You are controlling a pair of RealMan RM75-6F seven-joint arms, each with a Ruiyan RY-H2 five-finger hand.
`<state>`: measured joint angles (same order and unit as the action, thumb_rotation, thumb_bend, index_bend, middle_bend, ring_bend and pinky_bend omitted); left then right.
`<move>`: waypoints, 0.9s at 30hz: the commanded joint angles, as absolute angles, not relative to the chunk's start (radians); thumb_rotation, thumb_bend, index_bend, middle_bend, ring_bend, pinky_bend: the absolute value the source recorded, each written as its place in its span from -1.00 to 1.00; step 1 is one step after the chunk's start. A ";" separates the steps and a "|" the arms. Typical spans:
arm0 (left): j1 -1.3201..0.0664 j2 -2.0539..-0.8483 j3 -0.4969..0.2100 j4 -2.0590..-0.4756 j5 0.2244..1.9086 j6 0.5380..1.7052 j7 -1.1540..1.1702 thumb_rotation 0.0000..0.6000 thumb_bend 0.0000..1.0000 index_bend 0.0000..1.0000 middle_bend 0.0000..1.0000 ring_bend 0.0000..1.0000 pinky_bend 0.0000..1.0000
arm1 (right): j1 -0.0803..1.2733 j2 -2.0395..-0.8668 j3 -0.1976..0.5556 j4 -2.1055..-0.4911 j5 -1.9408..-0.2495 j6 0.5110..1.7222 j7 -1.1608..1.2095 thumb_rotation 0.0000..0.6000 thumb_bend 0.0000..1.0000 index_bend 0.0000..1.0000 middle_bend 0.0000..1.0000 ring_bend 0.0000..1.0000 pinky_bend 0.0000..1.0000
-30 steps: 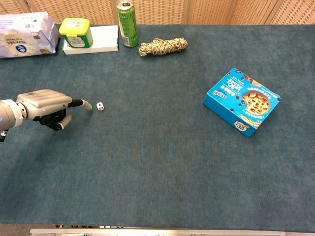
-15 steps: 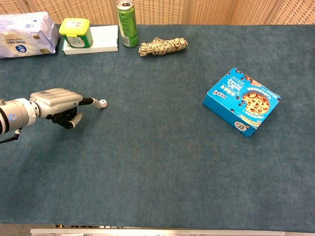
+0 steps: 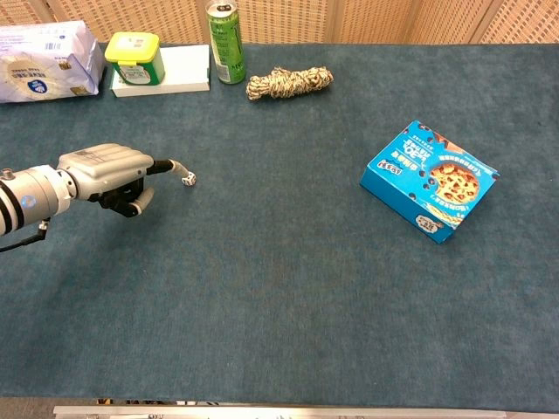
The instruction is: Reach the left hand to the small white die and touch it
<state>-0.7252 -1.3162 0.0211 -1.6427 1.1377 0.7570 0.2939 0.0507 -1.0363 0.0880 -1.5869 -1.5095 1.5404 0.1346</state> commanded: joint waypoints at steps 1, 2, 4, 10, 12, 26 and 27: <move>-0.708 -1.298 0.021 -1.664 1.154 0.794 0.289 1.00 0.41 -0.74 1.00 0.99 1.00 | 0.052 -1.036 0.088 -1.587 -1.511 1.539 0.133 1.00 -0.21 -0.21 -0.05 -0.39 -0.40; -0.698 -1.293 0.021 -1.670 1.164 0.814 0.283 1.00 0.41 -0.74 1.00 0.98 1.00 | 0.053 -1.036 0.089 -1.588 -1.511 1.538 0.133 1.00 -0.21 -0.21 -0.05 -0.39 -0.40; -0.667 -1.280 0.023 -1.681 1.192 0.871 0.265 1.00 0.40 -0.77 0.93 0.86 0.96 | 0.055 -1.036 0.090 -1.589 -1.510 1.535 0.130 1.00 -0.21 -0.21 -0.05 -0.40 -0.40; -0.540 -1.243 0.035 -1.683 1.276 1.087 0.194 1.00 0.23 -0.84 0.40 0.32 0.62 | 0.062 -1.034 0.090 -1.597 -1.499 1.515 0.115 1.00 -0.21 -0.21 -0.05 -0.40 -0.40; -0.493 -1.241 0.037 -1.666 1.299 1.162 0.170 1.00 0.12 -0.86 0.23 0.20 0.57 | 0.066 -1.034 0.089 -1.601 -1.494 1.502 0.107 1.00 -0.21 -0.21 -0.05 -0.40 -0.40; -0.249 -1.159 0.031 -1.635 1.319 1.461 0.021 1.00 -0.24 -0.87 -0.43 -0.48 -0.30 | 0.094 -1.035 0.086 -1.640 -1.491 1.454 0.055 1.00 -0.34 -0.21 -0.13 -0.38 -0.40; -0.237 -1.155 0.032 -1.637 1.321 1.472 0.019 1.00 -0.24 -0.87 -0.43 -0.48 -0.30 | 0.095 -1.036 0.085 -1.641 -1.493 1.454 0.053 1.00 -0.34 -0.21 -0.13 -0.38 -0.40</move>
